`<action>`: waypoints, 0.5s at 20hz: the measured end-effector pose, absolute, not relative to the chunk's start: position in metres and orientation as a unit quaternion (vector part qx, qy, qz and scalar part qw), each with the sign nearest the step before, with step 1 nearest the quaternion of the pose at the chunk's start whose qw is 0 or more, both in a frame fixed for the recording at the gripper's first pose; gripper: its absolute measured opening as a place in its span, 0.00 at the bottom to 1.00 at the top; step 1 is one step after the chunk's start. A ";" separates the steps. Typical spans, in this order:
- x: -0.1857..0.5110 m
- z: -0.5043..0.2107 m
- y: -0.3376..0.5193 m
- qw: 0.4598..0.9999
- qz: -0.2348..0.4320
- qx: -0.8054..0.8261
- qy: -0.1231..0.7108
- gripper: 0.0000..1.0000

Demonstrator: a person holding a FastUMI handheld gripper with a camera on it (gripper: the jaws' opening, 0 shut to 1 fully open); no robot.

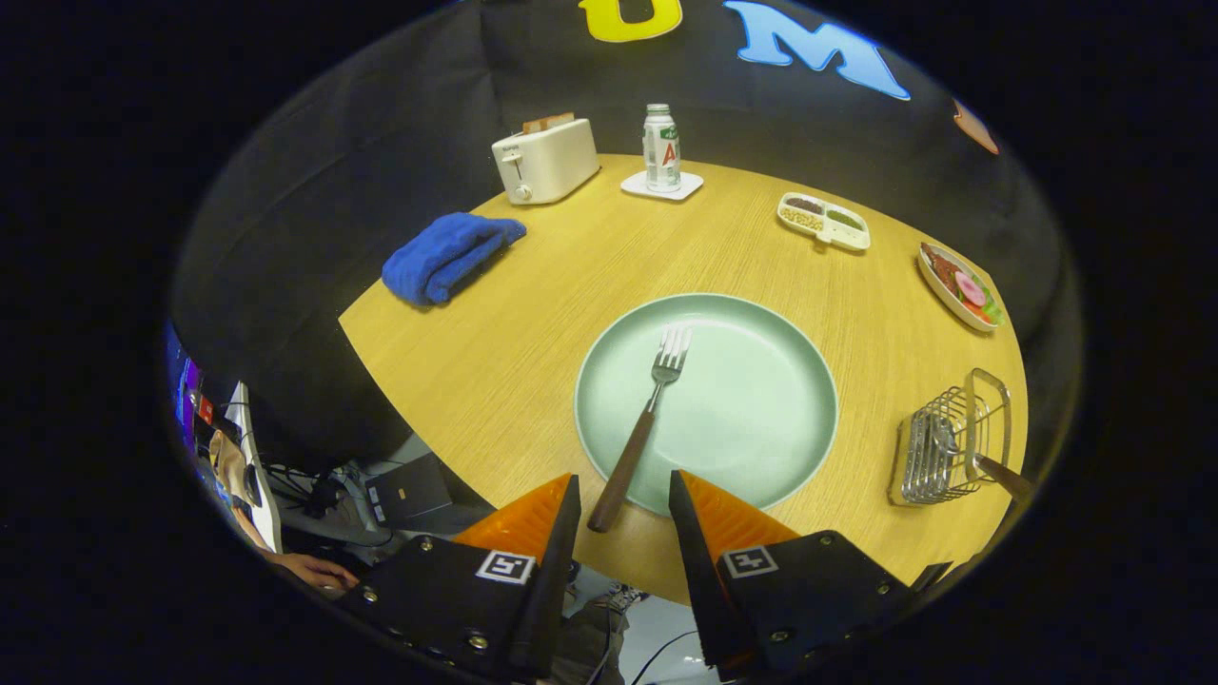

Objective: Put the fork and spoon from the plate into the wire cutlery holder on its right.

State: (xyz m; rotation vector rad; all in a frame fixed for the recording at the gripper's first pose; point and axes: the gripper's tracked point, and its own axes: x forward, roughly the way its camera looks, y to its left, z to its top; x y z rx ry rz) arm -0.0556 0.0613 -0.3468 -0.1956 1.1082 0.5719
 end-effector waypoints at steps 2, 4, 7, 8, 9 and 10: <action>-0.056 -0.356 0.065 0.801 0.264 -0.099 0.528 0.57; -0.056 -0.364 0.065 0.798 0.259 -0.110 0.533 0.57; -0.056 -0.372 0.062 0.793 0.254 -0.128 0.538 0.57; -0.054 -0.374 0.062 0.795 0.255 -0.132 0.535 0.57; -0.053 -0.376 0.058 0.799 0.244 -0.138 0.533 0.57; -0.055 -0.378 0.054 0.799 0.239 -0.136 0.535 0.26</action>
